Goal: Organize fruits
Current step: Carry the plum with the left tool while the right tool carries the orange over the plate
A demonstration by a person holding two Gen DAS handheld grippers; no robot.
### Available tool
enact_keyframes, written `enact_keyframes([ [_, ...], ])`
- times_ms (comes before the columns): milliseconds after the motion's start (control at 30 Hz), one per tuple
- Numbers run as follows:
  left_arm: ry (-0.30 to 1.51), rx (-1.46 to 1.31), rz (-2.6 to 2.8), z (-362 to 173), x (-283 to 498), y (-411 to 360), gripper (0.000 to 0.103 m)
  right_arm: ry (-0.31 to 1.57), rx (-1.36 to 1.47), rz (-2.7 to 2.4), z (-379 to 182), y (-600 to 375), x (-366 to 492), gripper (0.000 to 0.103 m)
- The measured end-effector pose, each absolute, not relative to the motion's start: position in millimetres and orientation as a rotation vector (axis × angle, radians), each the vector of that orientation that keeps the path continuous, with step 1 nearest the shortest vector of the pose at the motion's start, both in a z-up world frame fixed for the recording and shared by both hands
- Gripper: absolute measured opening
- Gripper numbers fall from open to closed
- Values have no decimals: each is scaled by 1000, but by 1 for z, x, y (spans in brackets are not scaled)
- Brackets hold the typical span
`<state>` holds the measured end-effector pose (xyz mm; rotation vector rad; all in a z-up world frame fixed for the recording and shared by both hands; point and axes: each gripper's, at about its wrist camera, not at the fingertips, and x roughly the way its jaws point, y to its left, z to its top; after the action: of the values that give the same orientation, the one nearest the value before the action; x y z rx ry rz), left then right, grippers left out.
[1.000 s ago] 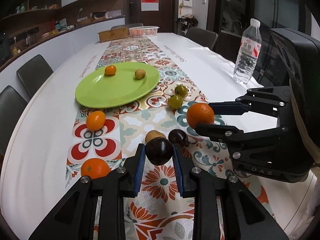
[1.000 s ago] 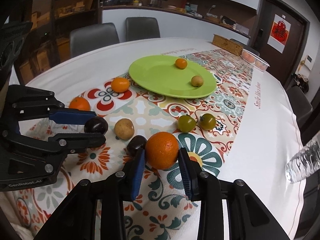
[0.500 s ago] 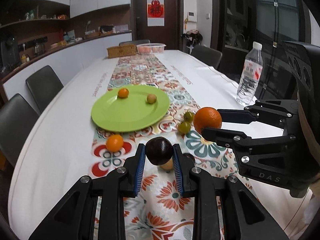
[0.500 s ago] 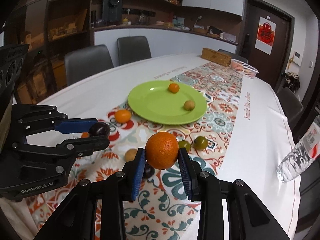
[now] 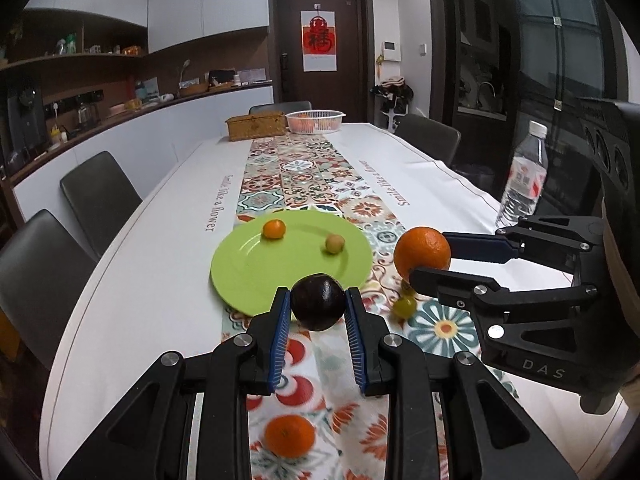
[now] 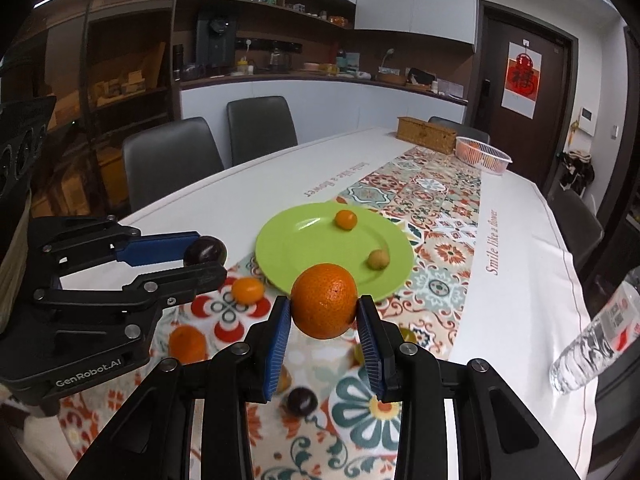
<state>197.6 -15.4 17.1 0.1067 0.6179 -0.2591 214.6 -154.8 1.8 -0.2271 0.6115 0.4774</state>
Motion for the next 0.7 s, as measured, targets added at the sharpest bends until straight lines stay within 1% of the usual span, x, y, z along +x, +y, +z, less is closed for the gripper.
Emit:
enact_keyframes([
  [367,685,67,-286,13,260,6,27,664,-210,468,-1,-136,271,35],
  [700,794,24,-291,-17,326,23,27,749,-241,464,-19,-118,332,35],
])
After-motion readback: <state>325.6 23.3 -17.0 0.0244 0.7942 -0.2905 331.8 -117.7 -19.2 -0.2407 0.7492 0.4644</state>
